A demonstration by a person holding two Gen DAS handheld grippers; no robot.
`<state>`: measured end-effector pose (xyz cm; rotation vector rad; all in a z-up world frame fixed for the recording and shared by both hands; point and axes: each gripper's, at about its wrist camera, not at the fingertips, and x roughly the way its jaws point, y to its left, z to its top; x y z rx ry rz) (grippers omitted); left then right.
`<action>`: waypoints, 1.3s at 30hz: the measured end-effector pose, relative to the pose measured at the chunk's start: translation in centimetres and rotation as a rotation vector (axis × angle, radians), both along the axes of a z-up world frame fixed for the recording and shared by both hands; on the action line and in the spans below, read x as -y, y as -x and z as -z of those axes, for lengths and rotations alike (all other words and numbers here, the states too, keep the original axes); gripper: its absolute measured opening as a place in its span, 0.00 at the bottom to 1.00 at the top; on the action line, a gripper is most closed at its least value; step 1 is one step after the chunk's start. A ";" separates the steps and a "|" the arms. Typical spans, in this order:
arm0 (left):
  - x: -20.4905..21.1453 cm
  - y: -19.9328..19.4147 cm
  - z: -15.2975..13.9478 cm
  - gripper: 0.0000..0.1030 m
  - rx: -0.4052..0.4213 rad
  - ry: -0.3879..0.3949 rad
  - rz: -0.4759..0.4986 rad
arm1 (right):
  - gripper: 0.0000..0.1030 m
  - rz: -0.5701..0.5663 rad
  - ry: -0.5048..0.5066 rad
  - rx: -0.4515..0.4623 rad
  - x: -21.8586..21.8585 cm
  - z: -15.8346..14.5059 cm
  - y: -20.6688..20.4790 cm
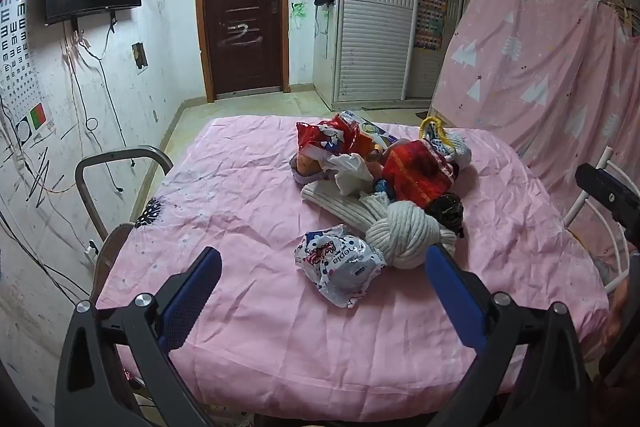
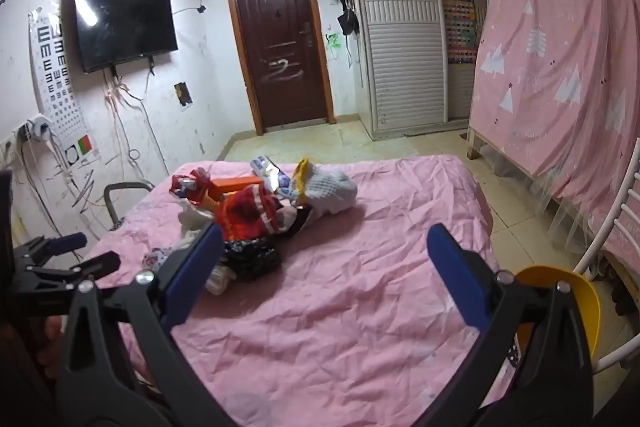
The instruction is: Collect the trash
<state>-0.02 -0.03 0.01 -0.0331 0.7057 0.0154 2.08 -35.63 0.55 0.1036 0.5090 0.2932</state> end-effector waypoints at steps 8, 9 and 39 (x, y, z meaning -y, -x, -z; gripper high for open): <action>0.2 0.0 0.0 0.90 -0.002 -0.002 -0.001 | 0.95 0.004 0.006 -0.003 -0.1 0.0 0.0; 0.0 0.0 0.0 0.90 0.000 0.003 0.000 | 0.95 0.005 0.006 -0.003 -0.1 0.0 0.0; -0.4 -0.1 -0.1 0.90 0.000 -0.002 -0.004 | 0.95 -0.003 0.026 0.007 -0.6 -0.1 0.1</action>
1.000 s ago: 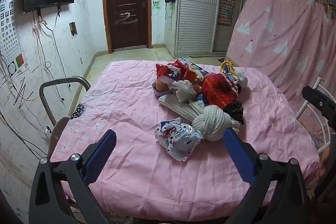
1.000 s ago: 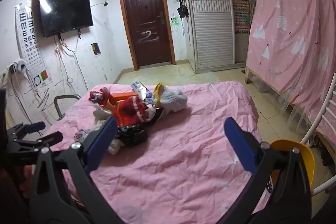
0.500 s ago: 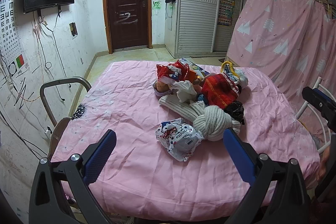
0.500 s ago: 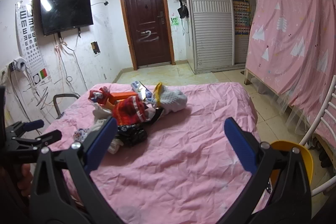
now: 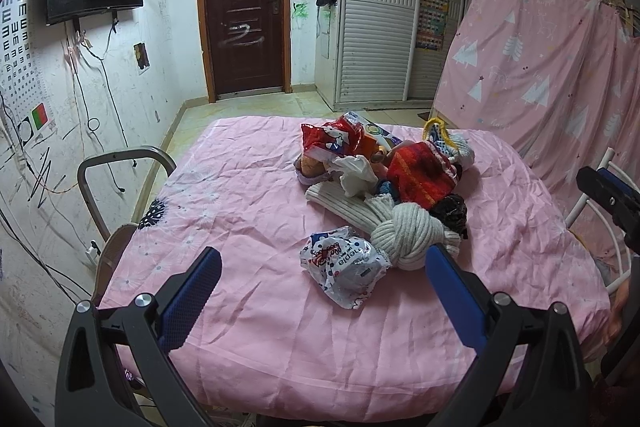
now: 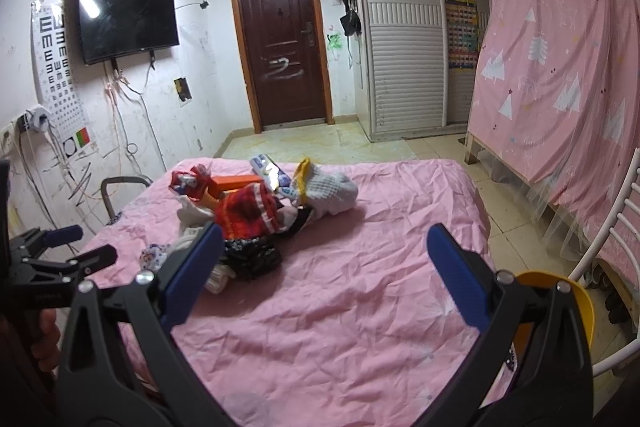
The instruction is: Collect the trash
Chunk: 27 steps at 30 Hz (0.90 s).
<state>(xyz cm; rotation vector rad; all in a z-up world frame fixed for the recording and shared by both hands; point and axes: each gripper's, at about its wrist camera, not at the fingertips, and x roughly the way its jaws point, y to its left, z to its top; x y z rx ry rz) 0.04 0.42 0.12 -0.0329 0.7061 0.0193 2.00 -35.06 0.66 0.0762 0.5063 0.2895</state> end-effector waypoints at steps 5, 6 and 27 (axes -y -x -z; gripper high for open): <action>0.0 0.0 0.0 0.90 0.000 0.000 0.000 | 0.95 0.001 0.001 -0.001 -0.1 0.0 0.0; 0.0 0.0 0.0 0.90 0.001 0.000 0.000 | 0.95 0.001 0.002 0.000 -0.1 0.0 0.0; -0.3 -0.2 -0.2 0.90 0.003 -0.002 -0.004 | 0.95 0.003 0.008 0.001 -0.1 -0.2 0.0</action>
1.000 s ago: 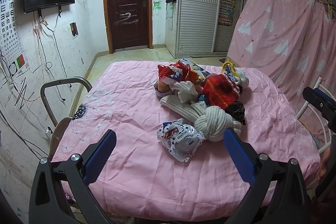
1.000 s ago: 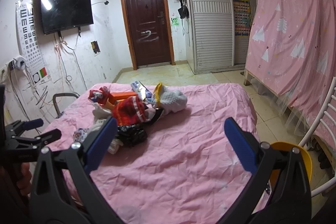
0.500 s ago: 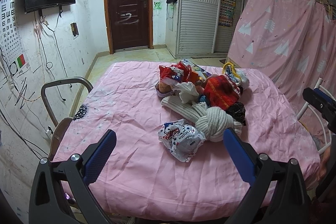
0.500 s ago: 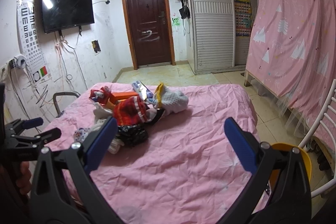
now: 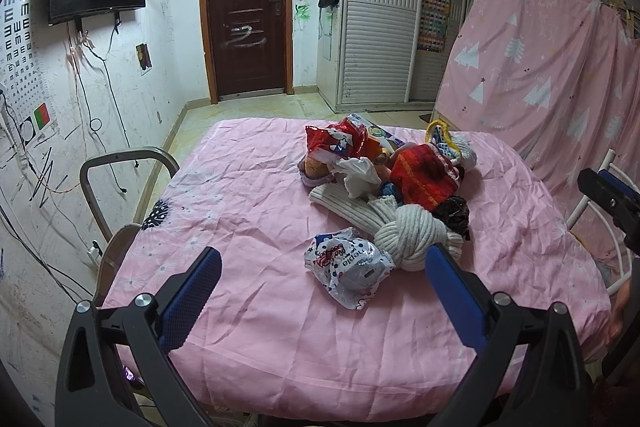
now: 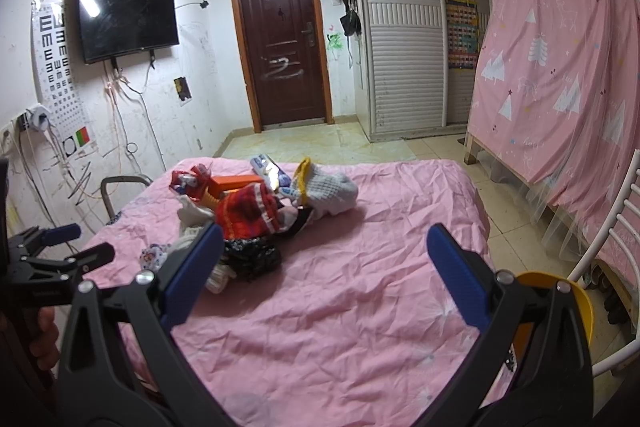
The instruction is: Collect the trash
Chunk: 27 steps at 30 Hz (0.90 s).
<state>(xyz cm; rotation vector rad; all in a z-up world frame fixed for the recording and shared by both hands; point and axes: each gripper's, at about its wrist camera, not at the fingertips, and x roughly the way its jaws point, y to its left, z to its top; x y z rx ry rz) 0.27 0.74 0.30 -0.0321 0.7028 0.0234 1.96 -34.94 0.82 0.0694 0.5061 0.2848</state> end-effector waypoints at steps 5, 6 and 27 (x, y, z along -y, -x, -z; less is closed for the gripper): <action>0.0 0.0 0.0 0.90 0.000 -0.001 0.001 | 0.95 -0.001 0.000 0.000 0.0 0.0 0.0; 0.0 0.0 0.0 0.90 0.000 0.000 0.000 | 0.95 -0.002 0.001 -0.001 -0.1 0.0 -0.1; -0.2 -0.3 0.9 0.90 -0.018 -0.001 -0.002 | 0.95 -0.011 0.006 -0.014 -0.9 0.8 -0.2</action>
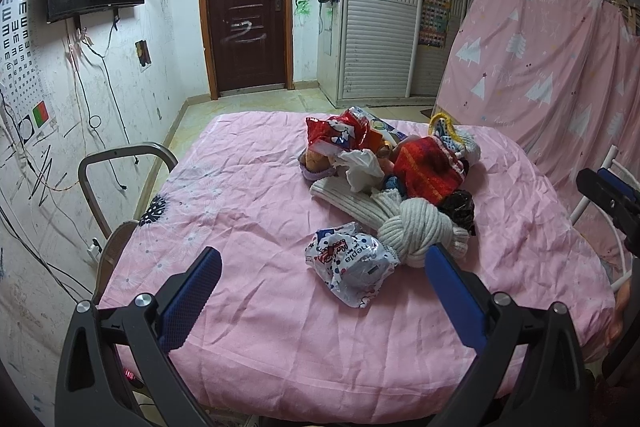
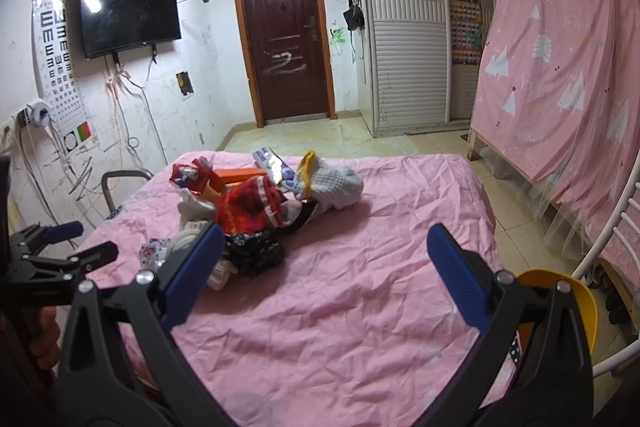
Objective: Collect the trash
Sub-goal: 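Grasp the white-red snack wrapper with the left gripper while the right gripper grasps the grey knotted sock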
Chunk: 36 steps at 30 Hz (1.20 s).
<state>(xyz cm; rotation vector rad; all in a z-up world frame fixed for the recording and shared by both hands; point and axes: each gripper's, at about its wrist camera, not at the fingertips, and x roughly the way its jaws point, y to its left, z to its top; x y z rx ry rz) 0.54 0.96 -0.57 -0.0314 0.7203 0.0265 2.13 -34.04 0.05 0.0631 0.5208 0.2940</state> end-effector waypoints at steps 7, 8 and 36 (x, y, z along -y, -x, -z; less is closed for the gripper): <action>0.0 -1.7 2.3 0.90 -0.061 0.008 0.033 | 0.95 -0.067 0.004 -0.030 -1.9 1.0 -0.7; 0.1 -2.0 2.7 0.90 -0.071 0.007 0.040 | 0.95 -0.089 0.008 -0.035 -2.5 1.3 -0.9; -4.3 -4.6 4.7 0.33 -0.060 0.081 -0.071 | 0.68 -0.456 0.086 -0.205 -14.2 4.7 -5.2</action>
